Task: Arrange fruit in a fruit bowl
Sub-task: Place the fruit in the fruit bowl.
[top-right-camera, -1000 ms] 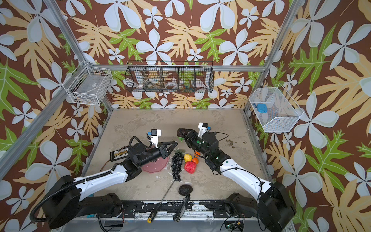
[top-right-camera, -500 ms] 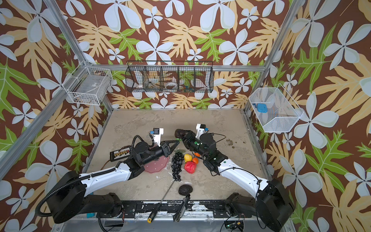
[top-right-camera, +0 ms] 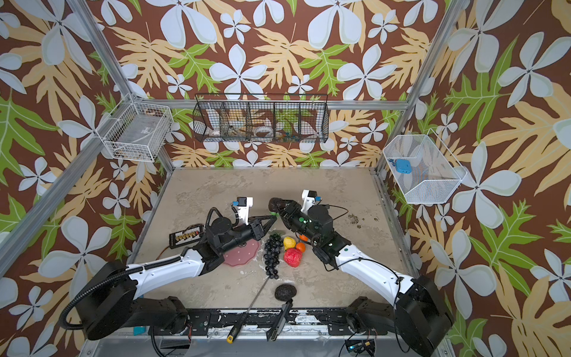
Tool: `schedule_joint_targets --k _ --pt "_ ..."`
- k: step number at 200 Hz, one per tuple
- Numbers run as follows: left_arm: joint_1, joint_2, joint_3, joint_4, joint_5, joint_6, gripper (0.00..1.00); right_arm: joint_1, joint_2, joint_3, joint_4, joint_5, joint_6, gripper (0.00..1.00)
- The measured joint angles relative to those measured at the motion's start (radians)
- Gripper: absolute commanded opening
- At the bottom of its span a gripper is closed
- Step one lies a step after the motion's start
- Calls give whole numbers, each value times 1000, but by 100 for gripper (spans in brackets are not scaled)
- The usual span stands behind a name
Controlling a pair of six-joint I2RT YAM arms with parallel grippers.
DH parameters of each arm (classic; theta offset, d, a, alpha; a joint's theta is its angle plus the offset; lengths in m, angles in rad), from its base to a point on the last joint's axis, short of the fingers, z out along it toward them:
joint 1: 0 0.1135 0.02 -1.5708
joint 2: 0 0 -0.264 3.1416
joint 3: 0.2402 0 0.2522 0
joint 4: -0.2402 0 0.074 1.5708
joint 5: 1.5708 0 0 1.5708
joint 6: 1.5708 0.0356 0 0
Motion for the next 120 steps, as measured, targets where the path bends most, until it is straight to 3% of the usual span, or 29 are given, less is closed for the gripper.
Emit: schedule_joint_targets --k 120 --pt "0 6 3 2 19 -3 7 10 16 6 15 6 0 52"
